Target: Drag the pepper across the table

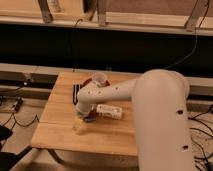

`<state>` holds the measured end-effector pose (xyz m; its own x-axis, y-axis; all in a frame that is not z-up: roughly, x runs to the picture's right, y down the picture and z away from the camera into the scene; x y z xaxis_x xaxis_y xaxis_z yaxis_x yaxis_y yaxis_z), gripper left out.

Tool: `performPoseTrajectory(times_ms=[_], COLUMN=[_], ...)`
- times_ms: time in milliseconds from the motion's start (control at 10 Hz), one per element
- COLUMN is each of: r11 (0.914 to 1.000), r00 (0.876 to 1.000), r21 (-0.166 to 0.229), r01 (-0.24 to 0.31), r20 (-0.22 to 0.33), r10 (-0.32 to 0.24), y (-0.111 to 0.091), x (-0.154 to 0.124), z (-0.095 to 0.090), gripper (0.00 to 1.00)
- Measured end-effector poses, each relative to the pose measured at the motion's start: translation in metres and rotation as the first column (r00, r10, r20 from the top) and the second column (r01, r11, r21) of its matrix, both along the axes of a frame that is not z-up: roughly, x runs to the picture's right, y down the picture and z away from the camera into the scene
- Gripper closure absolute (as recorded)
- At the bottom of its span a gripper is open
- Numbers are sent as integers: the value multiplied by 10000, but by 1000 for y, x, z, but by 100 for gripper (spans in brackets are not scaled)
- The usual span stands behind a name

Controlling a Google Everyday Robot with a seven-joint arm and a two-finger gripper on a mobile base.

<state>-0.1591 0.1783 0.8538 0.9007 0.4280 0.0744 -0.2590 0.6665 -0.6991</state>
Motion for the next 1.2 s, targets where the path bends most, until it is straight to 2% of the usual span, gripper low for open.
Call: performPoseTrajectory(times_ms=[300,500,700,800,1000,1200], r11=[9999,9995,9988,9980,9955,9899], r00=[9996,9989,9987,9987,9986,9975], r21=[87,247,410,556,900,1416], r01=[140,216,259,288,298,60], r20=[-234,-433,-458,-435,-452,-702], r10=[-138,-205,-240,-264,-258,40], y=[-7,-16,-23,-30,-45,-69], x=[7,10,7,5,2,13], z=[6,7,4,2,-3,-8], gripper=[44,67,85,90,90,90])
